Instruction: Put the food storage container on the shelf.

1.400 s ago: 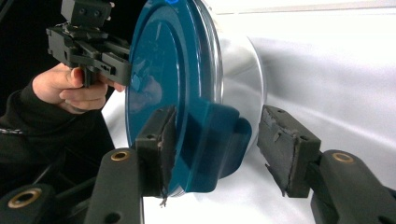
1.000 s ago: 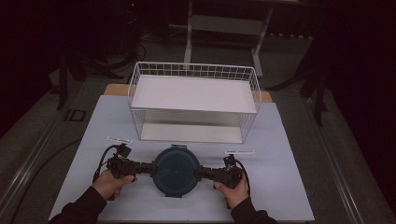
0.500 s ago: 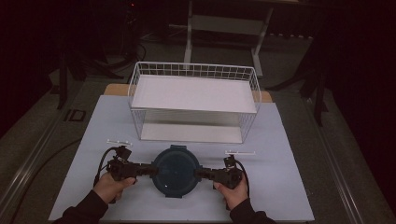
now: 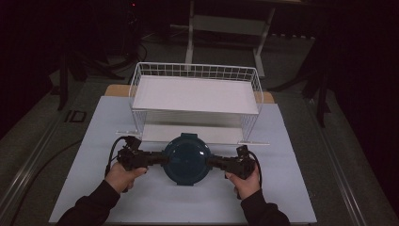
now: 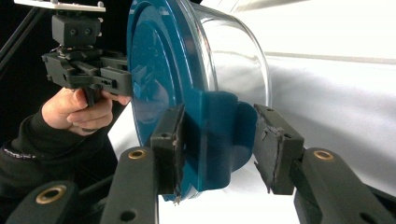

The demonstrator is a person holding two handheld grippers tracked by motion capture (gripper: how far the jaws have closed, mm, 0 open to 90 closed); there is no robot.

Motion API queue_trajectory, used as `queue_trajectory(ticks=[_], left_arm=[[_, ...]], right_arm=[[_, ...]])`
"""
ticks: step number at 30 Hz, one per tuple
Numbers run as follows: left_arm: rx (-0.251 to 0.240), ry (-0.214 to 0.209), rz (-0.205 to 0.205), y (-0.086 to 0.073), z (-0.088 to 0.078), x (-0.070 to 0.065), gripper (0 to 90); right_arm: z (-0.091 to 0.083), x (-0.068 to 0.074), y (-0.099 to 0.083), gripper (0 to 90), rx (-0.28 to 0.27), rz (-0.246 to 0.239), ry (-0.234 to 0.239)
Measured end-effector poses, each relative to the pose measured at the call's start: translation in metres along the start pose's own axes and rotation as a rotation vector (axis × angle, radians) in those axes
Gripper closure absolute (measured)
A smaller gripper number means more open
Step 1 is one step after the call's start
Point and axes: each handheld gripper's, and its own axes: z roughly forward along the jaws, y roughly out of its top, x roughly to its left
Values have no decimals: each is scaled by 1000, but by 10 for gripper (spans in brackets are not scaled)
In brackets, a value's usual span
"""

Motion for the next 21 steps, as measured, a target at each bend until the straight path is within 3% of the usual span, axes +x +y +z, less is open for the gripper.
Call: queue_trajectory(ticks=[5,12,21], left_arm=[[-10,0,19,9,10,1,573],[-60,-21,50,19,29,12,573],[-91,-7,81,33,45,25,572]], right_arm=[[-5,-8,5,556,-21,-9,-11],[-13,-22,21,555,-37,-43,-48],[-10,-42,37,553,-45,-68,-61]])
